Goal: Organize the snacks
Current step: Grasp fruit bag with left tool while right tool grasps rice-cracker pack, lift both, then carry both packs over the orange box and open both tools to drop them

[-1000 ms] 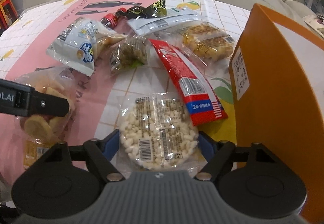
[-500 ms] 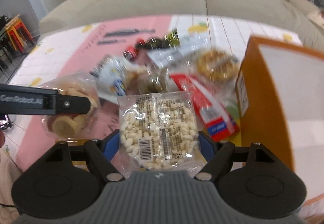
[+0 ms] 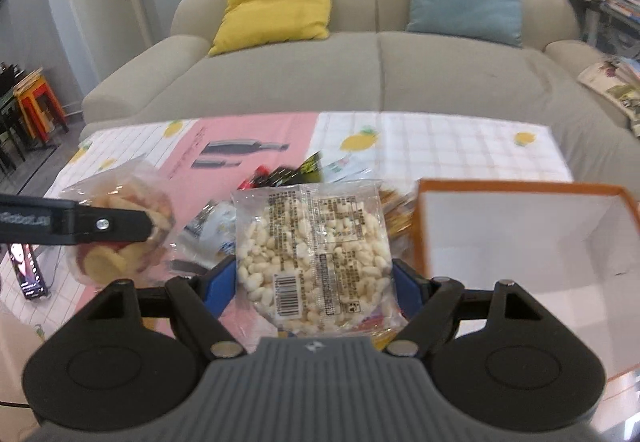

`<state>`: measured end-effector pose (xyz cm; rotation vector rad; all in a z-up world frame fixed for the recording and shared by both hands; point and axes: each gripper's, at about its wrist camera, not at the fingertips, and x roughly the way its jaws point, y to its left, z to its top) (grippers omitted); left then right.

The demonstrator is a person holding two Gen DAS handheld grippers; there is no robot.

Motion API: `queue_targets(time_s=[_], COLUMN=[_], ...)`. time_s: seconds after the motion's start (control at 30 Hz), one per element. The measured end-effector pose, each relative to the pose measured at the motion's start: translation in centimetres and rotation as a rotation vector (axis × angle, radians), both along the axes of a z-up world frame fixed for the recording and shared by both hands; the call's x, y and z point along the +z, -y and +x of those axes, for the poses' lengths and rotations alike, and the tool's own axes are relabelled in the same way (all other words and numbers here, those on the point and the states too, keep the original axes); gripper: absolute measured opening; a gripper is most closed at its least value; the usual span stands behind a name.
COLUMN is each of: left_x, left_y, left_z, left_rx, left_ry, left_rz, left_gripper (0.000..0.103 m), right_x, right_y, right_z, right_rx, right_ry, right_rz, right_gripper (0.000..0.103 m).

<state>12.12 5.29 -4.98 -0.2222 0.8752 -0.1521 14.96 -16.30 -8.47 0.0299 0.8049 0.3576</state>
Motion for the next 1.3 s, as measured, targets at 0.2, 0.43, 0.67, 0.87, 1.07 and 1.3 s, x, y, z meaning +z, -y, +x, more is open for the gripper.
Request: queue_targets(time_s=[0.2,0.43,0.67,0.87,1.07,1.3], left_x=[2.3,2.3,0.4,-2.2,-5.2,-7.5], left_y=[4.6,11.6,18.4,22.2,23.5,25.3], left_z=[1.0,3.8,6.8,8.8,11.0,12.1], left_rx=[-0.124,-0.325,-0.473,-0.559,-0.560,-0.573], left_ry=[0.017,-0.056,-0.138,-0.217,-0.279,-0.344], left_rz=[-0.028,-0.047,-0.006,0.030,0.081,0.194], left_gripper=[0.073,0.073,0.073,0.073,0.073,0.073], right_x=[2.0,2.2,0.3,-2.7,-5.3,-8.0], right_y=[5.1,10.9,15.2,18.1,19.4,18.3], right_z=[0.1,1.0,2.5,4.9,7.1,8.8], right_rx=[-0.054,-0.116,-0.112,-0.079,-0.063,0.005], right_ry=[0.018,-0.012,-0.110,-0.180,-0.268,-0.340], right_rz=[-0.031,-0.113,-0.213,-0.249,-0.231,-0.250], right_gripper=[0.077,0.077,0.077,0.077,0.077,0.077])
